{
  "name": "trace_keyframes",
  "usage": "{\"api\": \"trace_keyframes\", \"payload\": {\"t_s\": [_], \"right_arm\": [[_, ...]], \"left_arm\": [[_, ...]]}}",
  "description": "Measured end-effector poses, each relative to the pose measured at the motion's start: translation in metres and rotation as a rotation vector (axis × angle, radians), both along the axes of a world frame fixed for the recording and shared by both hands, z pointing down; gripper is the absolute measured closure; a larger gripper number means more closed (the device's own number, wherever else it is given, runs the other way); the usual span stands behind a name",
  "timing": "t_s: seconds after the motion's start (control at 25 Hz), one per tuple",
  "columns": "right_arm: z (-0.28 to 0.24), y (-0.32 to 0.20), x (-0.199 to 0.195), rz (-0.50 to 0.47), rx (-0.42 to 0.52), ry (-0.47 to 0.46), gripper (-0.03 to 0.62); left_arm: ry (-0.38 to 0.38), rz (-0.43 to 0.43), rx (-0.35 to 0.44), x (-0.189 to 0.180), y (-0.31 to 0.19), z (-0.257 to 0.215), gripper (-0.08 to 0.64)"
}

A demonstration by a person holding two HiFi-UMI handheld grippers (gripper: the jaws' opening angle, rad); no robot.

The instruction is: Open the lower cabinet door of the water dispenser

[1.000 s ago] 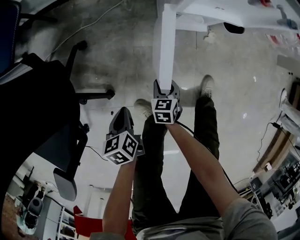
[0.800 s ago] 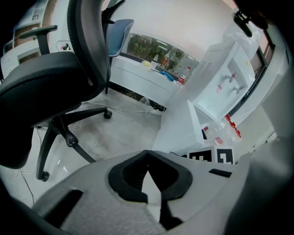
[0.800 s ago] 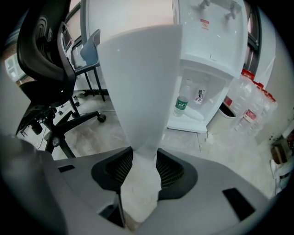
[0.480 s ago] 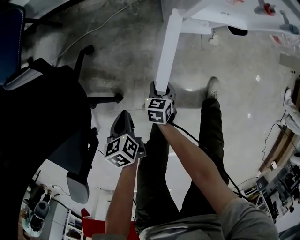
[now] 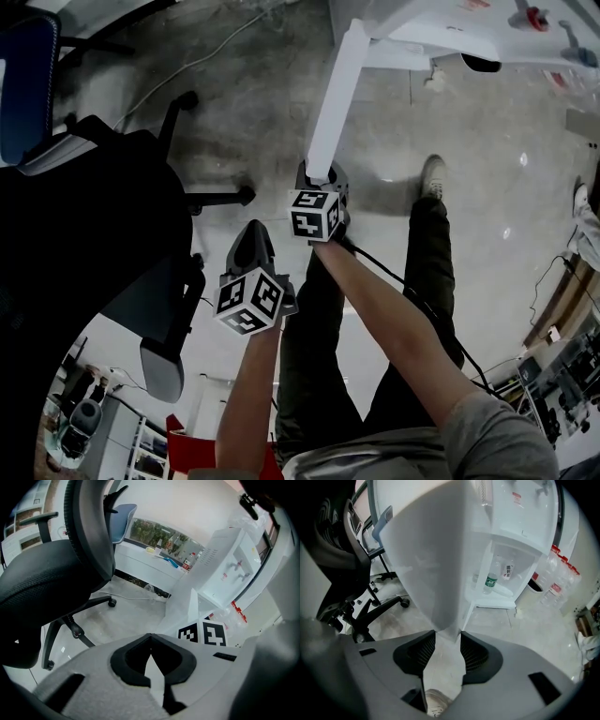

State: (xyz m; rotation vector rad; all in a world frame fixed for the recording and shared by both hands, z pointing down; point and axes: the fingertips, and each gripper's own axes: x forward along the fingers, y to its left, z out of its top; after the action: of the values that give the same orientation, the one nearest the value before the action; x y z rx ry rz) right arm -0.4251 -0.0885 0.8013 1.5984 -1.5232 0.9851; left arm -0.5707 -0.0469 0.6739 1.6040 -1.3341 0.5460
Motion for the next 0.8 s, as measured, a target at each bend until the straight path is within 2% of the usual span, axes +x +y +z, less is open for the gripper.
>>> {"api": "trace_keyframes", "payload": {"t_s": [0.48, 0.64, 0.8], "right_arm": [[-0.035, 0.019, -0.001, -0.093, 0.02, -0.081, 0.43], [-0.05, 0.029, -0.003, -0.139, 0.022, -0.116, 0.456], [-0.068, 0.04, 0.0, -0.182, 0.039, -0.137, 0.52]], "left_arm": [[-0.012, -0.022, 0.031, 0.008, 0.012, -0.029, 0.552], [-0.02, -0.029, 0.04, 0.011, 0.018, -0.04, 0.552], [-0.018, -0.054, 0.052, 0.016, 0.026, -0.054, 0.552]]}}
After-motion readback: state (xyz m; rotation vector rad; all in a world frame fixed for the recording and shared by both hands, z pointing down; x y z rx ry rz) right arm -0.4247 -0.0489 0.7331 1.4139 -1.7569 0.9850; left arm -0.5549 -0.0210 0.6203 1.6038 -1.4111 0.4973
